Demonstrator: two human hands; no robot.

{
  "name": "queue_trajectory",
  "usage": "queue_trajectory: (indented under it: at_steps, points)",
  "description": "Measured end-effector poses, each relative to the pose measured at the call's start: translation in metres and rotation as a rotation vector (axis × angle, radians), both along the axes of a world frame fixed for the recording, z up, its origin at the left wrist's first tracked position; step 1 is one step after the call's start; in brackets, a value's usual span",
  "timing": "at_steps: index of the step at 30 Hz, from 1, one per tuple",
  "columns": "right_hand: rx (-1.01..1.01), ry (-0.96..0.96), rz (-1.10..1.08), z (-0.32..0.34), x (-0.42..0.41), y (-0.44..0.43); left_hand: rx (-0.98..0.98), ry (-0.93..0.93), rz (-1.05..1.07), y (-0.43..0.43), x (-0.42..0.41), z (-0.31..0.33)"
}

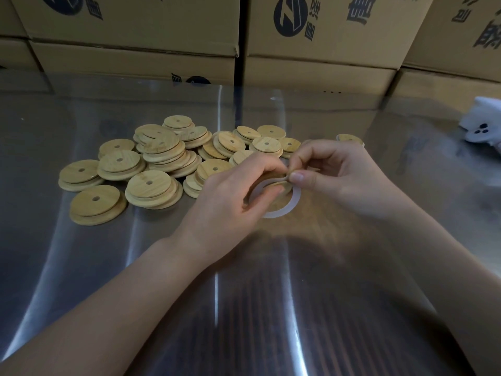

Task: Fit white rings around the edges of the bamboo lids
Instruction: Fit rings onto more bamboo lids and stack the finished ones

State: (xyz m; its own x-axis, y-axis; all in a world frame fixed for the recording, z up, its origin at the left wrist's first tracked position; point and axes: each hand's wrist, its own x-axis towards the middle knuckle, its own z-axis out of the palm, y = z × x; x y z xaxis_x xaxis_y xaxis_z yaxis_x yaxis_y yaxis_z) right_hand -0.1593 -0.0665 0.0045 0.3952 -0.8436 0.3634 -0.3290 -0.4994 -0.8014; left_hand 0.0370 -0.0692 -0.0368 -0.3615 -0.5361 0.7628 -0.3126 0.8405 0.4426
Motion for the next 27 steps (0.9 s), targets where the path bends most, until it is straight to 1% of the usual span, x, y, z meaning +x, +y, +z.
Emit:
queue_trajectory:
  at_steps: [5, 11, 16, 17, 19, 22, 27]
  points:
    - [-0.033, 0.030, -0.024, 0.000, 0.001, -0.001, -0.027, 0.004, 0.002, 0.000, -0.001, -0.001]
    - [-0.046, 0.066, -0.058, -0.002, 0.001, -0.002, 0.027, 0.053, 0.008, 0.001, -0.003, -0.003]
    - [-0.034, 0.111, -0.092, -0.002, 0.001, -0.002, 0.024, 0.063, 0.000, 0.001, -0.004, -0.003]
    - [-0.034, 0.113, -0.105, -0.002, 0.001, -0.002, 0.058, 0.089, 0.002, 0.001, -0.005, -0.004]
    - [-0.024, 0.084, -0.128, -0.003, 0.003, -0.002, 0.190, 0.176, 0.001, 0.002, -0.006, -0.006]
    - [0.048, -0.019, -0.133, -0.004, 0.006, -0.002, 0.368, 0.288, -0.011, 0.002, -0.007, -0.005]
    - [0.225, -0.201, -0.161, -0.008, 0.010, -0.003, 0.456, 0.386, -0.010, -0.002, -0.004, -0.001]
